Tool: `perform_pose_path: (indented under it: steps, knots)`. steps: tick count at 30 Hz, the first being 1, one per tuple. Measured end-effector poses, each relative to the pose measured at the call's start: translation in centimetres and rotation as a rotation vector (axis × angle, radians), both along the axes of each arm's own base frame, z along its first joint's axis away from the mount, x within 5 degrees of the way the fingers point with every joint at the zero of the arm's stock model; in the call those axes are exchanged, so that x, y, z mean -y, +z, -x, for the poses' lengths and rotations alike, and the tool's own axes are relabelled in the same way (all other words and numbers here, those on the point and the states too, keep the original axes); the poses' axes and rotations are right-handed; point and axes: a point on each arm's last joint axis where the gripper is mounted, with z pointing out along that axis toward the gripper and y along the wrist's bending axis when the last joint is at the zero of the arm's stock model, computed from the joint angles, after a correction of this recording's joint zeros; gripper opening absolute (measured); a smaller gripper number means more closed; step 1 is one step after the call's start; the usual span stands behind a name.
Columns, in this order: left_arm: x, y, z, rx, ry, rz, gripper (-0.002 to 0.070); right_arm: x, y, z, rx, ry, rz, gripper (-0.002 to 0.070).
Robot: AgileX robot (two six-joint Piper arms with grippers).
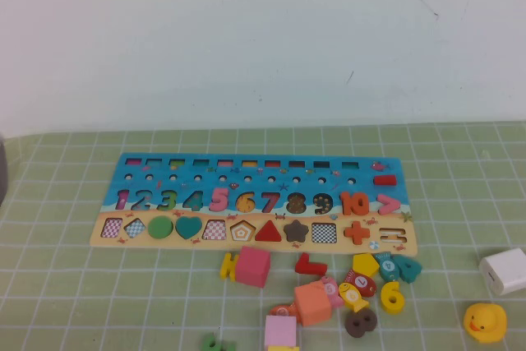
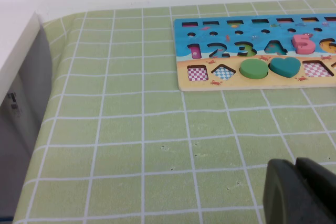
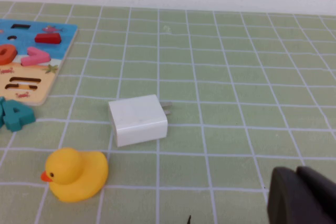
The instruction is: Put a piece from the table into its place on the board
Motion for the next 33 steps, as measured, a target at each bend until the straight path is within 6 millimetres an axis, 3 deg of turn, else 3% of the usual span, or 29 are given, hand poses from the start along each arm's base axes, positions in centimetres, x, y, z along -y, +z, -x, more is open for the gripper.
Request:
perform_pose_path:
  steps: [27, 30, 33]
  knots:
    - [0.0, 0.0, 0.0, 0.000, 0.000, 0.000, -0.0001, -0.1, 0.0, 0.0, 0.000, 0.001, -0.028, -0.0001]
    - [0.0, 0.0, 0.0, 0.000, 0.000, 0.000, -0.0001, -0.7, 0.0, 0.0, 0.004, -0.015, -0.280, -0.0001]
    - [0.0, 0.0, 0.0, 0.000, 0.000, 0.000, -0.0001, -1.8, 0.2, 0.0, -0.003, -0.051, -0.771, -0.0001]
